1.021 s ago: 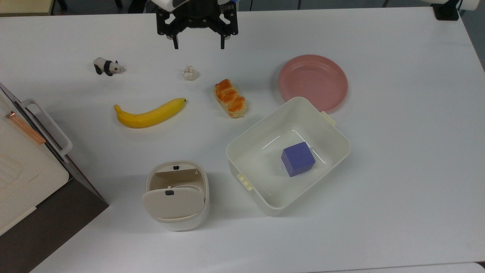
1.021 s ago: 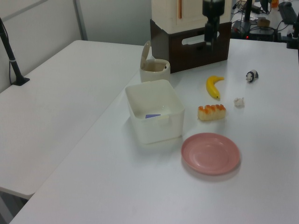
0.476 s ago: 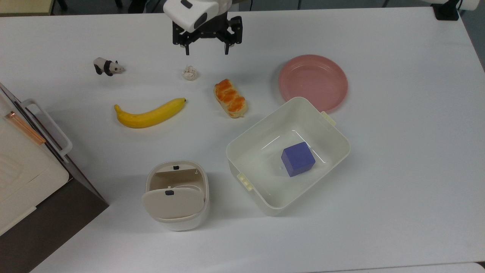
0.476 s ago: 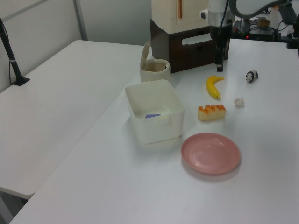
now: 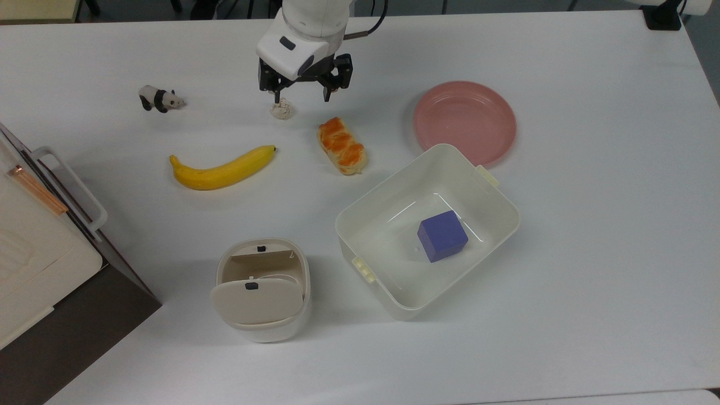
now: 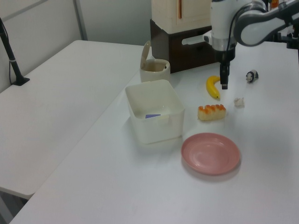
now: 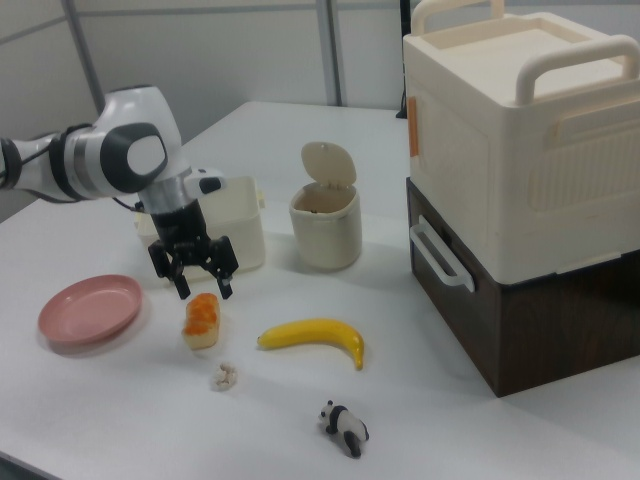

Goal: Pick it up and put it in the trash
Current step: 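Move the gripper down toward the small white crumpled paper, then close the gripper on the white crumpled paper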

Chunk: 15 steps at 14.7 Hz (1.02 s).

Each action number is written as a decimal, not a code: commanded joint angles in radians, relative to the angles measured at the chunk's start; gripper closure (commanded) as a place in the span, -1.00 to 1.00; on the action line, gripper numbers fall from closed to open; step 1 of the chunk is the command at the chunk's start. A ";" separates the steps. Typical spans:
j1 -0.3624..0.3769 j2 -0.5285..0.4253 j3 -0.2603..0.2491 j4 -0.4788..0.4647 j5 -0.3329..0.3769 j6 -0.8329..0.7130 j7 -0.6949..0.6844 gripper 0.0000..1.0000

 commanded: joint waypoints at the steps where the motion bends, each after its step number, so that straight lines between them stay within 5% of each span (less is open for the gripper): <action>1: 0.014 -0.060 -0.013 -0.129 -0.058 0.071 -0.014 -0.80; 15: 0.030 -0.043 -0.015 -0.236 -0.175 0.142 -0.012 -0.72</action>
